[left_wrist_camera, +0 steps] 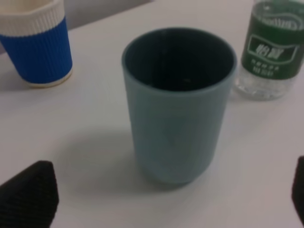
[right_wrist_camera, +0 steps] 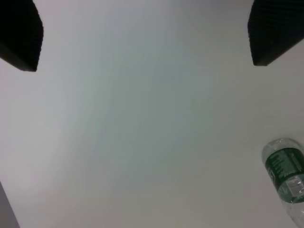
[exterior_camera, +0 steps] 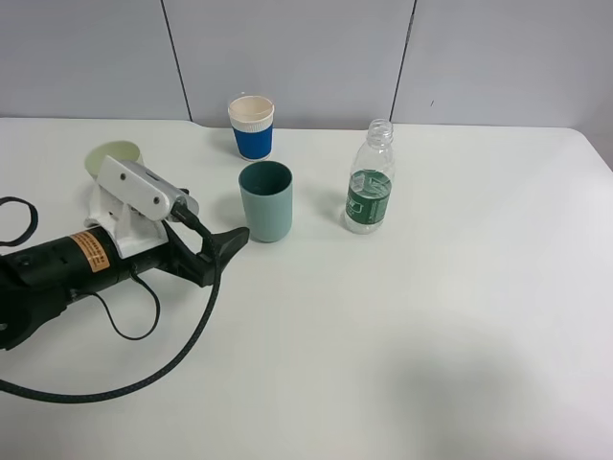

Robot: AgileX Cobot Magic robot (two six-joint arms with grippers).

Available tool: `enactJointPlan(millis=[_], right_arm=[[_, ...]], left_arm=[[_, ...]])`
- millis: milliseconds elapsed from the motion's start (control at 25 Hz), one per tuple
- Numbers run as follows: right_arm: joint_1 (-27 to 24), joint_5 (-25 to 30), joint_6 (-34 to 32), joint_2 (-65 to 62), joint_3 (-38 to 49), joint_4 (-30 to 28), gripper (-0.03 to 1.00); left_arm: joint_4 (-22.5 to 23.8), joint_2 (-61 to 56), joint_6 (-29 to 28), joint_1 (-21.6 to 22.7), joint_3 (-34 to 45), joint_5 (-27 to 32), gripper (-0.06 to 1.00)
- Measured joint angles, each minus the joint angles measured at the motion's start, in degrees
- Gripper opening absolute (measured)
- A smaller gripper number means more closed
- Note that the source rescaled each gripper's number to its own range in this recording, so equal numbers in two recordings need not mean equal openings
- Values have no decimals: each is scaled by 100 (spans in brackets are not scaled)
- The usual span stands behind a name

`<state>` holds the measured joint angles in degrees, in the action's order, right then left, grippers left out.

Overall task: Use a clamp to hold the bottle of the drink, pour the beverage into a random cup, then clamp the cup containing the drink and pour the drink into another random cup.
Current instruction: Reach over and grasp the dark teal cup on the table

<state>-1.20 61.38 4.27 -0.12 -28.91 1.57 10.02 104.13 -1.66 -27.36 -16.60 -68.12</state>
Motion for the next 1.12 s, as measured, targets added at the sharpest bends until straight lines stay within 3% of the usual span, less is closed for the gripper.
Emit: enactJointPlan(millis=[1120], right_arm=[[0, 0, 0, 0, 0, 0, 82]], left_arm=[[118, 1429, 40, 0, -1143, -145, 100]])
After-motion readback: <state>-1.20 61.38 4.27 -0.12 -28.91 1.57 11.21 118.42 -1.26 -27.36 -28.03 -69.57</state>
